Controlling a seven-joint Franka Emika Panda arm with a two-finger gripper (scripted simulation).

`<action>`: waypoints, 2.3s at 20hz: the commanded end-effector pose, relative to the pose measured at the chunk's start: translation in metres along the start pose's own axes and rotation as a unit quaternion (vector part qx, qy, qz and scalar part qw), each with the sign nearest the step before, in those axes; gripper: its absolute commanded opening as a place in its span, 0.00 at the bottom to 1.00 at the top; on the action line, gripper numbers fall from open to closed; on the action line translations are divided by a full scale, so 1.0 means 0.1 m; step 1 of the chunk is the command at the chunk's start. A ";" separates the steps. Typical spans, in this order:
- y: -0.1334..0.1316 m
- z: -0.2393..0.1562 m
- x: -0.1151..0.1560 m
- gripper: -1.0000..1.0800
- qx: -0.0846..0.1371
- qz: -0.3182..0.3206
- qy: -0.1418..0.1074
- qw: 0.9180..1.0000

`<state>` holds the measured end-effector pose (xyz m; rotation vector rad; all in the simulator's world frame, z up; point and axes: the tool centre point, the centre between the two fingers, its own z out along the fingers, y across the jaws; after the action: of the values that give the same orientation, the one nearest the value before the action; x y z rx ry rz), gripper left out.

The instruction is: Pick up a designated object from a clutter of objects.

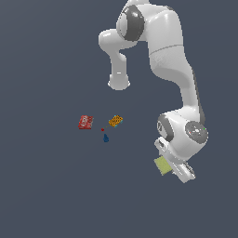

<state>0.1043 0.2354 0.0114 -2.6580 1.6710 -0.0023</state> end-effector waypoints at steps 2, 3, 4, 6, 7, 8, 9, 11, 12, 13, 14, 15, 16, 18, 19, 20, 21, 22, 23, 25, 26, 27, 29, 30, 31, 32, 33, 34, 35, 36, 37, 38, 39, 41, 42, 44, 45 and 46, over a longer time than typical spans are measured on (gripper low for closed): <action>0.01 0.02 0.00 0.00 -0.001 0.000 0.000 1.000; 0.01 0.02 0.00 0.00 -0.001 0.000 0.000 1.000; 0.01 0.02 0.00 0.00 -0.001 0.000 0.000 1.000; 0.00 0.00 0.00 0.00 0.000 0.000 0.000 1.000; 0.00 -0.01 0.00 0.00 0.000 0.000 0.000 1.000; 0.01 -0.02 0.00 0.00 0.000 0.000 0.000 1.000; 0.01 -0.04 0.00 0.00 0.000 0.000 0.000 1.000; 0.02 -0.09 0.01 0.00 0.000 0.000 0.000 1.000; 0.03 -0.12 0.01 0.00 0.000 0.000 0.000 1.000; 0.04 -0.16 0.01 0.00 0.000 0.000 0.000 1.000; 0.04 -0.20 0.01 0.00 0.000 0.000 0.000 1.000; 0.05 -0.25 0.02 0.00 0.000 0.000 0.000 1.000; 0.07 -0.30 0.02 0.00 0.000 0.000 0.000 1.000; 0.09 -0.42 0.03 0.00 0.000 0.000 0.000 1.000; 0.11 -0.50 0.03 0.00 0.000 0.000 0.000 1.000; 0.12 -0.57 0.04 0.00 0.000 0.000 0.000 1.000; 0.14 -0.65 0.04 0.00 0.000 0.000 0.000 1.000; 0.16 -0.74 0.05 0.00 0.000 0.000 0.000 1.000; 0.18 -0.84 0.06 0.00 0.000 0.000 0.000 1.000; 0.22 -1.05 0.07 0.00 0.000 0.000 0.000 1.000; 0.25 -1.17 0.08 0.00 0.000 0.000 0.000 1.000; 0.27 -1.28 0.09 0.00 -0.001 0.000 0.000 1.000; 0.32 -1.52 0.10 0.00 -0.001 0.000 0.000 1.000; 0.34 -1.64 0.11 0.00 -0.001 0.000 0.000 1.000; 0.37 -1.76 0.12 0.00 -0.001 0.000 0.000 1.000; 0.39 -1.88 0.12 0.00 -0.001 0.000 0.000 1.000; 0.41 -1.99 0.13 0.00 -0.001 0.000 0.000 1.000; 0.43 -2.11 0.14 0.00 -0.001 0.000 0.000 1.000; 0.45 -2.23 0.15 0.00 -0.001 0.000 0.000 1.000; 0.47 -2.34 0.16 0.00 -0.001 0.000 0.000 1.000; 0.49 -2.45 0.16 0.00 -0.001 0.000 0.000 1.000; 0.51 -2.55 0.17 0.00 -0.001 0.000 0.000 1.000; 0.53 -2.66 0.18 0.00 -0.001 0.000 0.000 1.000; 0.56 -2.84 0.19 0.00 -0.001 0.000 0.000 1.000; 0.57 -2.93 0.20 0.00 -0.001 0.000 0.000 1.000; 0.60 -3.09 0.21 0.00 -0.001 0.000 0.000 1.000; 0.61 -3.16 0.21 0.00 -0.001 0.000 0.000 1.000; 0.61 -3.22 0.22 0.00 -0.001 0.000 0.000 1.000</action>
<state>0.0590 0.1903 0.3220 -2.6584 1.6726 -0.0003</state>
